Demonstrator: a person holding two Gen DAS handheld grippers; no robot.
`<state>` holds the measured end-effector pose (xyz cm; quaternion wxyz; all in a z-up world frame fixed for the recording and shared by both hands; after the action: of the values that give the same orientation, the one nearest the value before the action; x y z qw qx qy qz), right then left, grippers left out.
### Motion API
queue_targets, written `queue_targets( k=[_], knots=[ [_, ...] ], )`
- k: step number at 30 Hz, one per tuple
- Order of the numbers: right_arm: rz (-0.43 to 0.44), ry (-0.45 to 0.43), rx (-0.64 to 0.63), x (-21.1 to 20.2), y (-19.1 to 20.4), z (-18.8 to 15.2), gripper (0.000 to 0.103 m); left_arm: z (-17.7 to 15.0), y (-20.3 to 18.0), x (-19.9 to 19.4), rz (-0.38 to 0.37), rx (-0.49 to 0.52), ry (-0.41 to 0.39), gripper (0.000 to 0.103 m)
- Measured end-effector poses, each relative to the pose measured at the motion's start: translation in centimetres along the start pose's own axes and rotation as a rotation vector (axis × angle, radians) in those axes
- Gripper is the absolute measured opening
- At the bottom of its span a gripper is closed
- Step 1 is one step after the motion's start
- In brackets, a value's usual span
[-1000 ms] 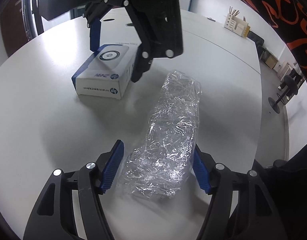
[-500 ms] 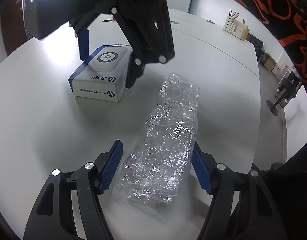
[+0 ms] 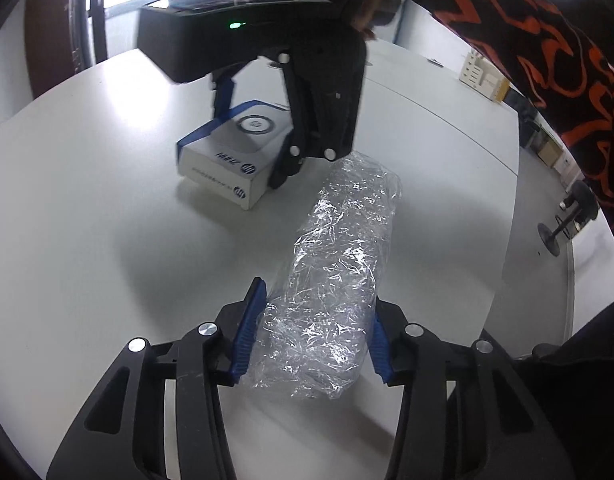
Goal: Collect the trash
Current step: 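Carry the clear wrap and HP box down over the blue basket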
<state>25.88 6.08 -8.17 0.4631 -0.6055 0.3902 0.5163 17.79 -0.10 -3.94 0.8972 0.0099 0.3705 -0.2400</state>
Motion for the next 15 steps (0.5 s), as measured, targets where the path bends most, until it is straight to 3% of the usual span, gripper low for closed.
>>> queue_targets(
  k=[4,9,15],
  knots=[
    [-0.021,-0.043,0.107,-1.3,0.4,-1.1,0.080,-0.8,-0.5,-1.6,0.044,-0.039,-0.008,0.045],
    [-0.115,-0.085,0.190,-2.8,3.3,-3.5,0.080,-2.2,-1.0,-4.0,0.095,-0.091,-0.043,0.044],
    [-0.235,-0.196,0.344,-4.8,5.5,-4.8,0.080,-5.0,-1.5,-7.6,0.160,-0.161,-0.098,0.043]
  ],
)
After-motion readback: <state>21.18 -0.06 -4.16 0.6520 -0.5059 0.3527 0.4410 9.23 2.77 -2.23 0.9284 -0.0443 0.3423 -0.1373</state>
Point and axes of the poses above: each gripper's, at about its wrist camera, not at the fingertips, and x roughly the way its jaws point, y to its left, z to its top, the point moved 3 cm from there along x, roughly the way its jaws point, and after that the axes turned 9 degrees about -y, right-handed, at the moved point
